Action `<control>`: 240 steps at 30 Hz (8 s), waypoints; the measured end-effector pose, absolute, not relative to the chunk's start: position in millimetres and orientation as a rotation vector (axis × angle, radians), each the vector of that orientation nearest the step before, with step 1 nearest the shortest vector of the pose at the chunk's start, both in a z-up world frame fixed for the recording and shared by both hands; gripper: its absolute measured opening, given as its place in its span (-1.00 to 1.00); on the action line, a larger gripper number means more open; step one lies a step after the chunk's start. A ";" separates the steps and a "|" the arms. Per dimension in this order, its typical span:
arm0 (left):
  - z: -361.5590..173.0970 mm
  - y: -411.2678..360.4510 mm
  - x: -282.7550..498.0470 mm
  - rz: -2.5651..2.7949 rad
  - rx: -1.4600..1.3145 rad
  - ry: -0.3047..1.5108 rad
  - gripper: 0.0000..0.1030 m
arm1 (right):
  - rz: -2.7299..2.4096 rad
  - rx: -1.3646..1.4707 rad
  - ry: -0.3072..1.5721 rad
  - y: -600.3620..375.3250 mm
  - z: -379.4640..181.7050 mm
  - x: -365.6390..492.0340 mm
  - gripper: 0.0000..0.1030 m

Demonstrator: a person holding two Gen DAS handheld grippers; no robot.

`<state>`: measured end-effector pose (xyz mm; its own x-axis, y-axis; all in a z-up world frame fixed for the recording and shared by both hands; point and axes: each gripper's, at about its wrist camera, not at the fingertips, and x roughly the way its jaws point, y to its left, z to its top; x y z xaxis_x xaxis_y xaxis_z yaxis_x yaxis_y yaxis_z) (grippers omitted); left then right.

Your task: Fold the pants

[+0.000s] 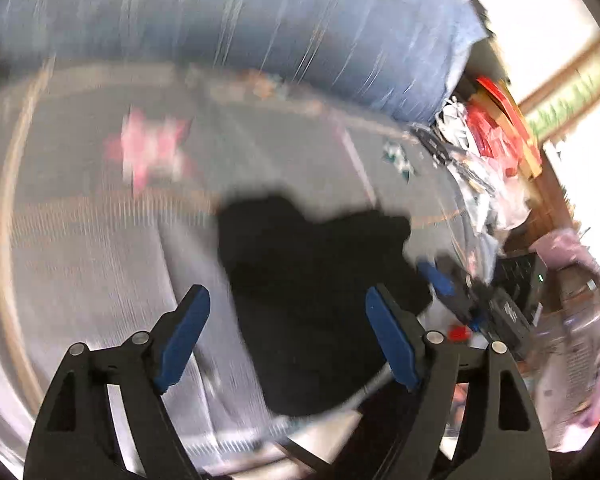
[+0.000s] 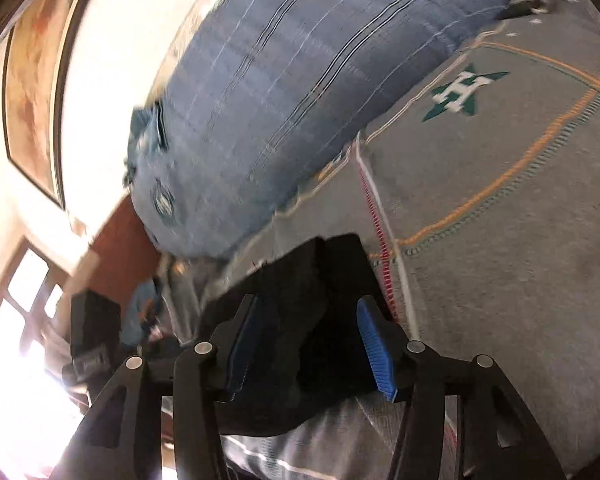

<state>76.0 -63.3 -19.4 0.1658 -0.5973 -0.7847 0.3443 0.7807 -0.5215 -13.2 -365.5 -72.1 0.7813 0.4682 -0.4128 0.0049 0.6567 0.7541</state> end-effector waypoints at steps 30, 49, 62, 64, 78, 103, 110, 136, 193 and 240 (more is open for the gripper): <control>-72.2 -82.9 74.7 -0.493 -0.457 1.288 0.61 | 0.327 0.606 0.843 -351.9 -76.9 44.5 0.10; -50.1 -22.3 94.9 -0.356 -0.394 1.227 0.26 | 0.235 0.707 0.829 -327.5 -79.2 38.5 -0.64; -39.0 -8.8 42.9 -0.431 -0.617 1.211 0.41 | 0.399 0.620 0.841 -278.6 -57.1 19.6 -0.11; -36.0 -5.7 32.7 -0.458 -0.690 1.207 0.41 | 0.400 0.613 0.849 -277.1 -58.8 20.0 -0.16; -69.7 -43.0 65.5 -0.453 -0.900 1.419 -0.12 | 0.474 0.642 0.764 -290.1 -43.5 6.5 -0.86; -8.6 -32.8 80.1 -0.354 -0.186 1.049 0.48 | 0.324 0.655 0.773 -305.6 -54.6 52.8 -0.79; -45.8 -51.6 98.6 -0.271 -0.154 1.083 0.17 | 0.280 0.619 0.827 -312.5 -68.3 56.3 -0.74; -47.9 -32.0 78.8 -0.326 -0.287 1.142 0.17 | 0.299 0.607 0.900 -299.2 -64.6 24.2 -0.33; -59.9 -31.6 87.3 -0.369 -0.334 1.198 0.36 | 0.326 0.642 0.920 -305.4 -70.3 32.8 0.03; -29.7 -33.1 148.6 -0.142 -0.229 0.987 0.40 | 0.094 0.408 0.785 -303.2 -18.5 92.6 0.39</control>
